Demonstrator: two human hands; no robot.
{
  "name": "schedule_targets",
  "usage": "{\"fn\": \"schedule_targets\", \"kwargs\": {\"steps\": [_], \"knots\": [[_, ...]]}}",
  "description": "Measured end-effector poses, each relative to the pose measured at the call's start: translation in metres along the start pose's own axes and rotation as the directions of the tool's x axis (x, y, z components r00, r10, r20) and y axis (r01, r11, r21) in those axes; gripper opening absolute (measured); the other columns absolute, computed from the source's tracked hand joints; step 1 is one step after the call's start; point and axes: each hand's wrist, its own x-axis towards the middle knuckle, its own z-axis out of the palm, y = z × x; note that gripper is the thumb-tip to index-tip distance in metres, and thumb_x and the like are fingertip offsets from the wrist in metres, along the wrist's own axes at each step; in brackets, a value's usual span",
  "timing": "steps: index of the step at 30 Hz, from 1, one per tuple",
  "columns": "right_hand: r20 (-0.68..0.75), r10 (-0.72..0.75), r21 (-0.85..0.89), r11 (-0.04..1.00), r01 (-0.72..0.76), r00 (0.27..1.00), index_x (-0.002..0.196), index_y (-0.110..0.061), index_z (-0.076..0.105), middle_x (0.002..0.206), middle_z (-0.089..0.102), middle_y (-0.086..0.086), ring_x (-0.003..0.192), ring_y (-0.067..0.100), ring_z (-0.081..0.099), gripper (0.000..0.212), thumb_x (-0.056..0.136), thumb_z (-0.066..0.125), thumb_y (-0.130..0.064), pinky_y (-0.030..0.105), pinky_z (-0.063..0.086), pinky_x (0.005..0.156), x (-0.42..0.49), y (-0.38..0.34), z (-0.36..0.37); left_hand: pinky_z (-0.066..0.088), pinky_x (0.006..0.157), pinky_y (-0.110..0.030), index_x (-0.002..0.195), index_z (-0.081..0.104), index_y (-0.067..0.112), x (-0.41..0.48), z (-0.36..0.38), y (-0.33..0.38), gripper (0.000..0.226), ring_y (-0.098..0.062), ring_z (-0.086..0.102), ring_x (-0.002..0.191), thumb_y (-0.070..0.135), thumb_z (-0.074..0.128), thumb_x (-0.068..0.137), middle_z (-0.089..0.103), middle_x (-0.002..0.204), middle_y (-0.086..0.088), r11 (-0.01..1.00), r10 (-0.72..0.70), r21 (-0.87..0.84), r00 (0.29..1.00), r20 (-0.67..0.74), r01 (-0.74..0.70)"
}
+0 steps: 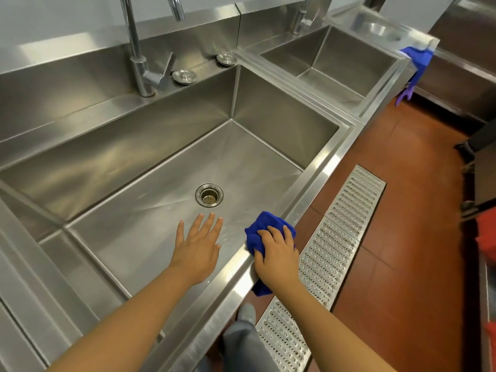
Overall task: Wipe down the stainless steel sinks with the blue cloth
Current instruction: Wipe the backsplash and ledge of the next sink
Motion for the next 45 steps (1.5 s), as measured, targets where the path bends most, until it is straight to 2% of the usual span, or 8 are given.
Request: {"fn": "schedule_targets", "kwargs": {"steps": [11,17,20,27,32,38,41,45], "knots": [[-0.012,-0.058,-0.062,0.996,0.057,0.998,0.135,-0.026,0.046,0.144,0.042,-0.007,0.146,0.026,0.014,0.039,0.096,0.044,-0.031,0.051,0.032,0.105,0.106,0.062,-0.045,-0.011,0.115,-0.051,0.152,-0.013,0.024,0.071,-0.006,0.029,0.06,-0.021,-0.016,0.147,0.038,0.02,0.104,-0.016,0.16,0.001,0.993,-0.077,-0.086,0.996,0.034,0.08],[-0.075,0.053,-0.073,0.996,-0.058,0.996,0.132,-0.019,0.046,0.139,0.043,0.004,0.14,0.031,0.022,0.038,0.096,0.045,-0.031,0.05,0.039,0.097,0.168,0.094,-0.073,-0.009,0.116,-0.049,0.152,-0.013,0.026,0.102,-0.011,0.048,0.061,-0.02,-0.017,0.147,0.044,0.006,0.097,-0.018,0.16,0.004,0.988,-0.11,-0.104,0.994,0.017,0.111],[-0.087,0.094,-0.08,0.992,-0.101,0.992,0.13,-0.017,0.046,0.137,0.043,0.005,0.139,0.032,0.023,0.037,0.096,0.044,-0.031,0.05,0.04,0.096,0.171,0.091,-0.075,-0.008,0.116,-0.05,0.152,-0.012,0.026,0.111,-0.012,0.052,0.059,-0.019,-0.016,0.147,0.04,0.017,0.103,-0.017,0.16,0.003,0.983,-0.146,-0.108,0.989,0.024,0.148],[-0.03,-0.147,-0.122,0.982,0.142,0.989,0.128,-0.021,0.05,0.132,0.049,-0.002,0.139,0.031,0.025,0.037,0.095,0.047,-0.036,0.045,0.038,0.095,0.163,0.113,-0.071,-0.007,0.116,-0.05,0.152,-0.013,0.025,0.141,-0.019,0.076,0.06,-0.02,-0.017,0.147,0.038,0.02,0.104,-0.017,0.16,0.002,0.975,-0.163,-0.145,0.986,0.039,0.167],[-0.057,-0.101,-0.128,0.987,0.093,0.993,0.125,-0.021,0.05,0.13,0.049,0.0,0.135,0.03,0.028,0.032,0.096,0.045,-0.035,0.046,0.039,0.094,0.211,0.139,-0.094,-0.009,0.116,-0.049,0.152,-0.013,0.026,0.153,-0.025,0.095,0.061,-0.019,-0.017,0.147,0.043,0.007,0.097,-0.018,0.159,0.004,0.978,-0.137,-0.154,0.99,0.026,0.139],[-0.066,-0.001,-0.093,0.996,-0.005,0.998,0.126,-0.018,0.048,0.135,0.045,0.003,0.139,0.032,0.022,0.032,0.096,0.045,-0.03,0.052,0.036,0.1,0.228,0.141,-0.102,-0.004,0.117,-0.051,0.152,-0.012,0.026,0.147,-0.024,0.083,0.06,-0.02,-0.015,0.147,0.037,0.02,0.103,-0.014,0.161,0.003,0.961,-0.228,-0.151,0.973,0.043,0.232],[-0.095,-0.063,-0.081,0.995,0.056,0.993,0.12,-0.018,0.053,0.13,0.051,0.003,0.138,0.035,0.027,0.03,0.092,0.05,-0.029,0.053,0.038,0.098,0.202,0.132,-0.086,-0.004,0.117,-0.051,0.153,-0.011,0.027,0.149,-0.022,0.077,0.06,-0.02,-0.013,0.148,0.038,0.02,0.103,-0.01,0.161,0.003,0.947,-0.274,-0.157,0.96,0.059,0.28],[-0.112,-0.201,-0.065,0.979,0.195,0.973,0.104,-0.019,0.063,0.109,0.062,0.001,0.123,0.04,0.048,0.034,0.08,0.046,-0.036,0.056,0.046,0.081,0.186,0.132,-0.075,-0.005,0.117,-0.051,0.153,-0.012,0.026,0.162,-0.029,0.086,0.059,-0.021,-0.013,0.148,0.038,0.019,0.103,-0.012,0.161,0.002,0.955,-0.26,-0.128,0.963,0.071,0.268]]}}
